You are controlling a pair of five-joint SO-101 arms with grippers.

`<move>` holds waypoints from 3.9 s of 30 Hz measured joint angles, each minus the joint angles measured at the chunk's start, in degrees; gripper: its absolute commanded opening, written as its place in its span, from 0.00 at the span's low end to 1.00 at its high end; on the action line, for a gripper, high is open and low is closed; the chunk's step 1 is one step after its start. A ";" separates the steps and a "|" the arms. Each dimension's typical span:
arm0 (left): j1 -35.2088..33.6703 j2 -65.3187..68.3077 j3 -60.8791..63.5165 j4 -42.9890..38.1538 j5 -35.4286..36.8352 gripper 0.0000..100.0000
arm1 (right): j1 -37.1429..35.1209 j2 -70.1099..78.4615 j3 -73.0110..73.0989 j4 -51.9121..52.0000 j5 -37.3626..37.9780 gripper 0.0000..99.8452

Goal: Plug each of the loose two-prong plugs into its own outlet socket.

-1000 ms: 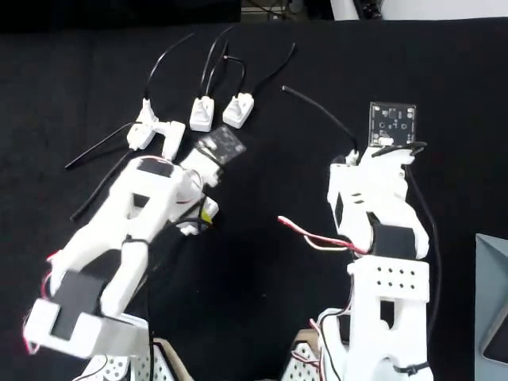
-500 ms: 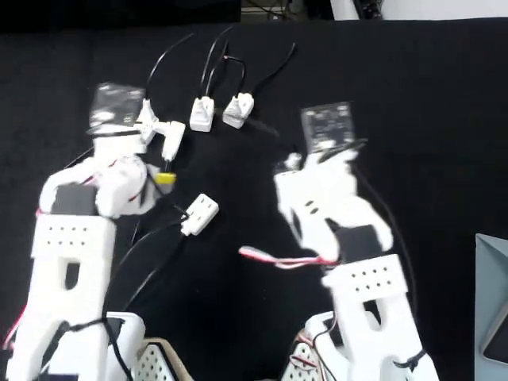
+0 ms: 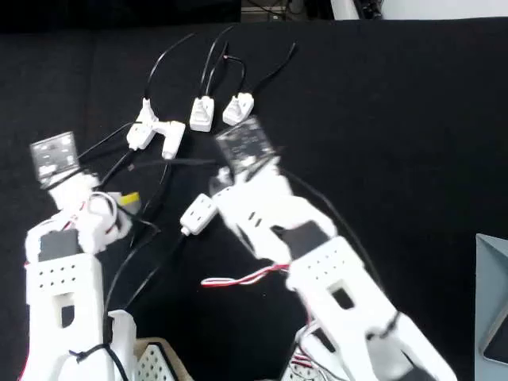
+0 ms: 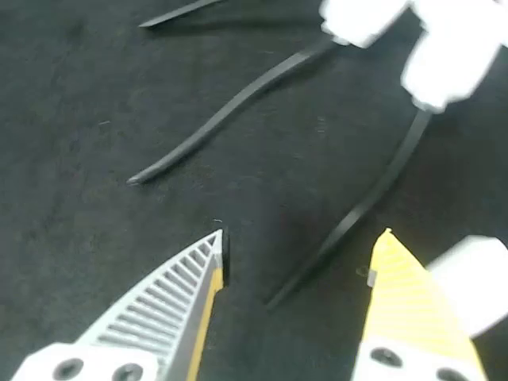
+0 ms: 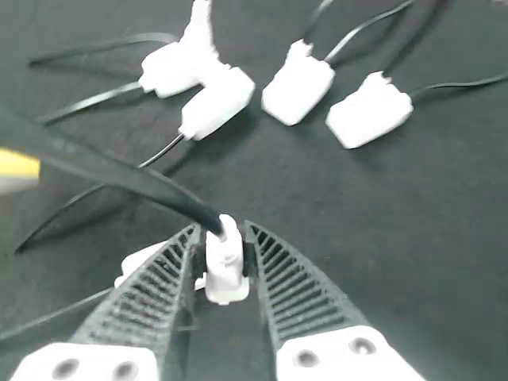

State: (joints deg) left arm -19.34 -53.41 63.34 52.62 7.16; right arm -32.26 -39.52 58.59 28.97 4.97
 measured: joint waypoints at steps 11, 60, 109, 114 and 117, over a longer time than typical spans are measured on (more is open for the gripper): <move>-3.60 -0.09 1.85 -1.05 1.76 0.29 | -5.10 18.29 0.00 -15.65 4.13 0.01; -3.96 -0.09 1.85 -1.05 1.76 0.29 | -3.16 28.84 -1.76 -14.07 4.48 0.01; 22.95 -1.05 1.85 -12.13 1.23 0.29 | -9.32 -9.85 12.48 -5.01 -1.93 0.01; 23.12 -8.35 1.85 -10.37 0.88 0.29 | -9.32 -9.93 13.10 -5.01 -2.11 0.01; 23.56 -14.77 1.85 -6.59 0.88 0.29 | -9.32 -9.93 13.10 -5.01 -2.11 0.01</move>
State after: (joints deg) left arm 4.22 -68.18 65.19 46.02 8.04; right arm -41.58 -49.45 71.69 23.96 2.86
